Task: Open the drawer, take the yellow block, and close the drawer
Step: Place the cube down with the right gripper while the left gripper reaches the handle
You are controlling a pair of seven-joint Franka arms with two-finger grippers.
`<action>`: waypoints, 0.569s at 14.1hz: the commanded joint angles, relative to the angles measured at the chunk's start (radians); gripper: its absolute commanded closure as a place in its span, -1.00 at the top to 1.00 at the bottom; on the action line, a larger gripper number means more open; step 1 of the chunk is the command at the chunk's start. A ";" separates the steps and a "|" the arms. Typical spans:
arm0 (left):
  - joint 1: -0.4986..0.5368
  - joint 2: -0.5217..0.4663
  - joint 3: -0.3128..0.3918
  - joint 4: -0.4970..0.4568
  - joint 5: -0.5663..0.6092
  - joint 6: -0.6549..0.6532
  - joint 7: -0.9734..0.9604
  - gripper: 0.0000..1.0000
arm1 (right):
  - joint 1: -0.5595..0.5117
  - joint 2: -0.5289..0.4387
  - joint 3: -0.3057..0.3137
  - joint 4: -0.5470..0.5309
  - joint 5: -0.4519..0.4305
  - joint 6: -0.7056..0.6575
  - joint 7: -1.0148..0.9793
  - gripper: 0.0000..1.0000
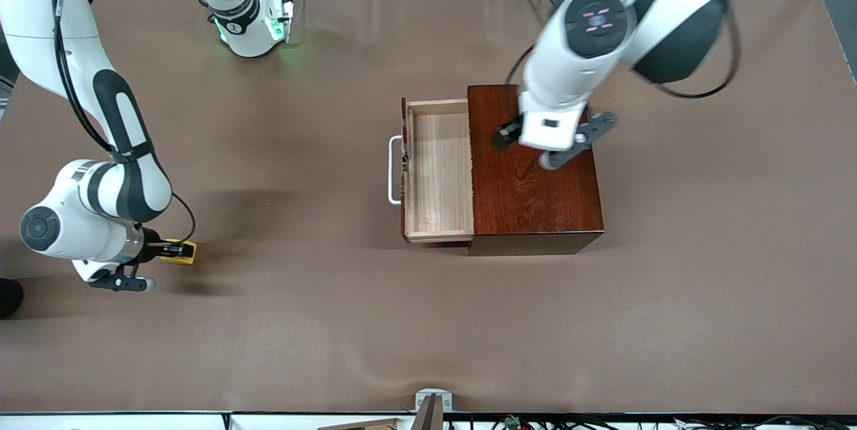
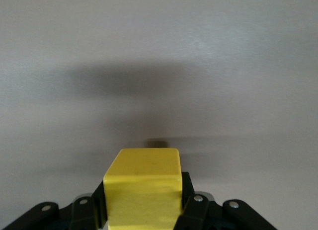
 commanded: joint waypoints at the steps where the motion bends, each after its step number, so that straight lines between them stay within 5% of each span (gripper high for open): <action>1: -0.085 0.086 0.005 0.069 0.062 0.058 -0.153 1.00 | -0.017 0.020 0.017 0.011 0.011 0.011 -0.013 -0.46; 2: -0.115 0.105 0.007 0.071 0.079 0.096 -0.216 1.00 | -0.017 0.021 0.017 0.011 0.009 0.010 -0.012 -0.28; 3: -0.144 0.124 0.011 0.072 0.087 0.137 -0.275 1.00 | -0.017 0.023 0.017 0.011 0.011 0.011 -0.009 0.18; 4: -0.177 0.142 0.016 0.077 0.091 0.186 -0.343 1.00 | -0.015 0.021 0.017 0.012 0.011 0.008 -0.004 0.84; 5: -0.201 0.161 0.017 0.083 0.093 0.222 -0.405 1.00 | -0.014 0.020 0.017 0.014 0.012 0.004 -0.003 1.00; 8: -0.252 0.224 0.019 0.129 0.117 0.271 -0.543 1.00 | -0.011 0.000 0.022 0.023 0.019 -0.037 -0.009 1.00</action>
